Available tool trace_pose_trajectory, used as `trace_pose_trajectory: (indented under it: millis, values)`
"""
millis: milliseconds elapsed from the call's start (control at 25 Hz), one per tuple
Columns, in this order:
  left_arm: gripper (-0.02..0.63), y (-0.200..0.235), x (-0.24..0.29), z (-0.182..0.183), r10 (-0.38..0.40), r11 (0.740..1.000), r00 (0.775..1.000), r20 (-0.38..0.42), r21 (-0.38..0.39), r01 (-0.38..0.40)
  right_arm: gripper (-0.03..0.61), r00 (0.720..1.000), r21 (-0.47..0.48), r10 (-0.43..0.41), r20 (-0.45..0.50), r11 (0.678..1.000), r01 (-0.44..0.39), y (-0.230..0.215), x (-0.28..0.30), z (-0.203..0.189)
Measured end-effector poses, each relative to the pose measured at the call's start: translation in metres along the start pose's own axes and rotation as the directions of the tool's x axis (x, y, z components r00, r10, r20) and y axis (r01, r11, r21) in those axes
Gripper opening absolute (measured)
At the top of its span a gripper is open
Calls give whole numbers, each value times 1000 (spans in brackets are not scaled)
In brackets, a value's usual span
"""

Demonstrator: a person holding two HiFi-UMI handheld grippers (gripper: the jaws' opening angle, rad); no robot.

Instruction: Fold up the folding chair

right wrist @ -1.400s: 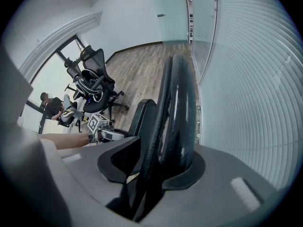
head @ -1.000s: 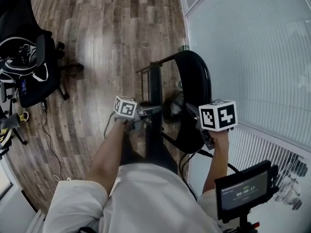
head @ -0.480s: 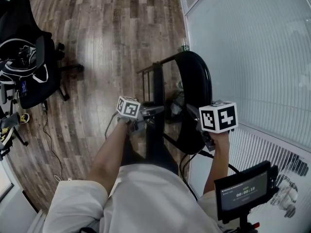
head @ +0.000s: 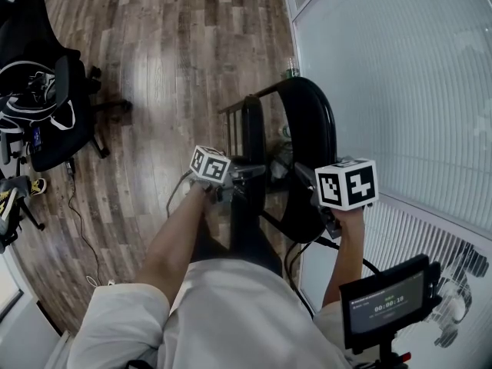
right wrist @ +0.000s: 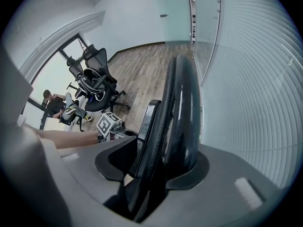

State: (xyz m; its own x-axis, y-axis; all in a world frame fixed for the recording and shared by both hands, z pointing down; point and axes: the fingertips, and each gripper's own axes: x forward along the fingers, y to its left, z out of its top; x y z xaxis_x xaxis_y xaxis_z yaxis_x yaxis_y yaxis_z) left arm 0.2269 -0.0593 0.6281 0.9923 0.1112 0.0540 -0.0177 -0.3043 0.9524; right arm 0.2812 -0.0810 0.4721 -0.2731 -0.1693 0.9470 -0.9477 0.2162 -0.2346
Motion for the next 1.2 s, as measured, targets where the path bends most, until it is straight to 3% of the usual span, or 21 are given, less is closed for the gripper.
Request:
trace_pose_trajectory:
  millis: [720,1000,1200]
  values:
    - [127,-1,27,0,43,997,992,-119,69,-35,186,1000,-7,11,-6,1000,-11,5,-1,-1]
    - [114,0,30,0,62,995,992,-108,80,-54,184,1000,-12,9,-3,1000,-9,6,-3,2]
    - [143,-4,39,-1,48,993,990,-131,112,-33,190,1000,-21,1,-16,1000,-1,8,-3,1]
